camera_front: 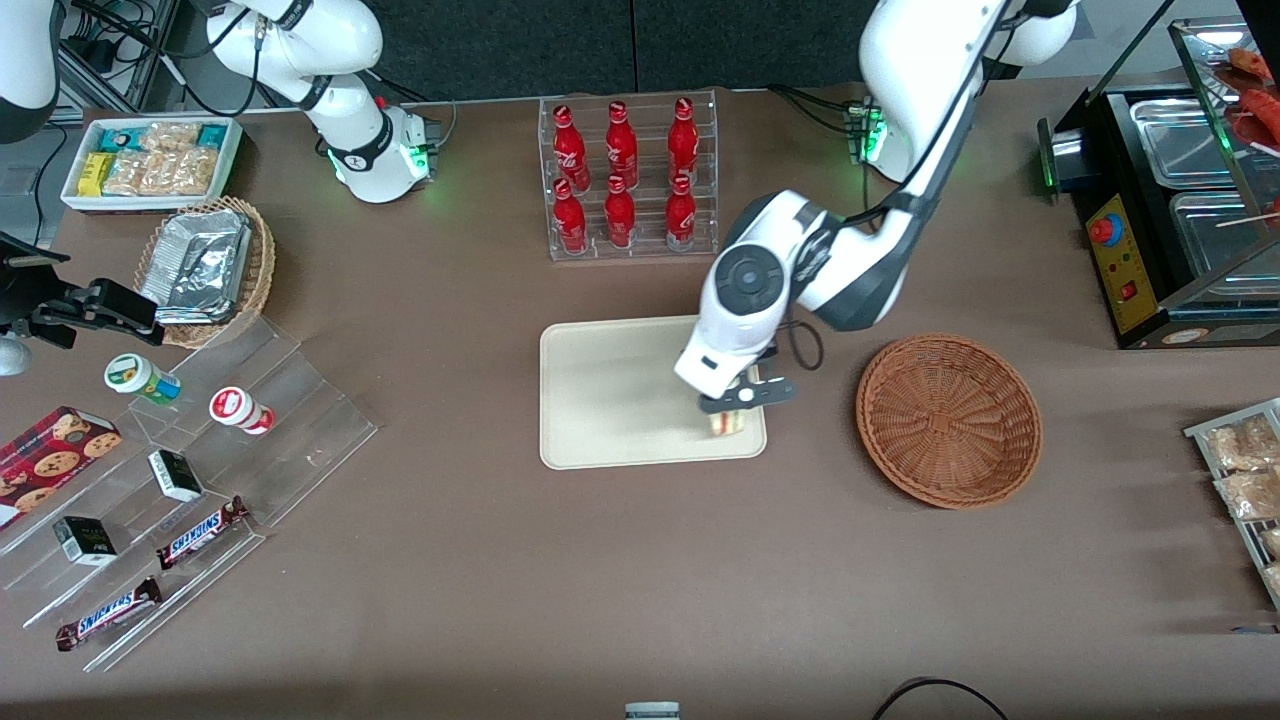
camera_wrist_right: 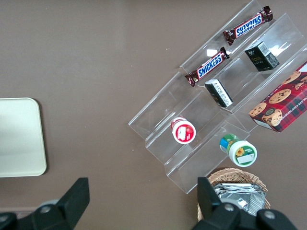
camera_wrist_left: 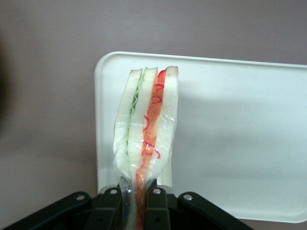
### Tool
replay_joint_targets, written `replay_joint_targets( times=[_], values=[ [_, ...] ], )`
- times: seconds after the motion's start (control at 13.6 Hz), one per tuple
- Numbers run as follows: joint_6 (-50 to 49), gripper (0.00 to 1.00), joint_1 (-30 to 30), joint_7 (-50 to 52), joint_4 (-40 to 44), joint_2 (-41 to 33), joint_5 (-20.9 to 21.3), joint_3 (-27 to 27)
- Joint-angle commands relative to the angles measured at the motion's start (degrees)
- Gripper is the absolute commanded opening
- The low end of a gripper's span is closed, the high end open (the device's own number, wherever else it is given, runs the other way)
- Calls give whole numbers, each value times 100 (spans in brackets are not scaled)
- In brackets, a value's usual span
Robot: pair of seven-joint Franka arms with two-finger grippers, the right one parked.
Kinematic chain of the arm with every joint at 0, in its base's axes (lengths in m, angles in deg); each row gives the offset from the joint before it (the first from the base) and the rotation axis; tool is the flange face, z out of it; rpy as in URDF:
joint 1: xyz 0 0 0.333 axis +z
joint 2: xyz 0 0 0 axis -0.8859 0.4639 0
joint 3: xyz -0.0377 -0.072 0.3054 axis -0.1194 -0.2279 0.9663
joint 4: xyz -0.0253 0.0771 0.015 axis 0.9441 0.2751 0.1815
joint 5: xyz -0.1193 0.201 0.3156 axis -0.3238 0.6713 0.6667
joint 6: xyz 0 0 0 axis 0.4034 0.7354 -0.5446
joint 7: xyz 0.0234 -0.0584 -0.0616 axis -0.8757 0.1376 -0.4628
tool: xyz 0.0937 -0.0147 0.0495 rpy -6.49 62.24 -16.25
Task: Place sandwich from basket to tray
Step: 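Lift the sandwich and carry it over the cream tray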
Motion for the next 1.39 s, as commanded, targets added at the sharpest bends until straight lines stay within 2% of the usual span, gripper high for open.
replay_joint_targets(
  times=[0.0,0.37,0.88,1.1,1.32],
  values=[
    [-203,0,-115,-211,971,575,-56,-3],
    [-168,0,-133,-211,1314,1032,14,-319],
    [-282,0,-554,-26,1501,1332,347,-285],
    [-300,0,-589,106,1501,1411,593,-285],
    [-292,0,-590,229,1501,1490,620,-285]
  ],
)
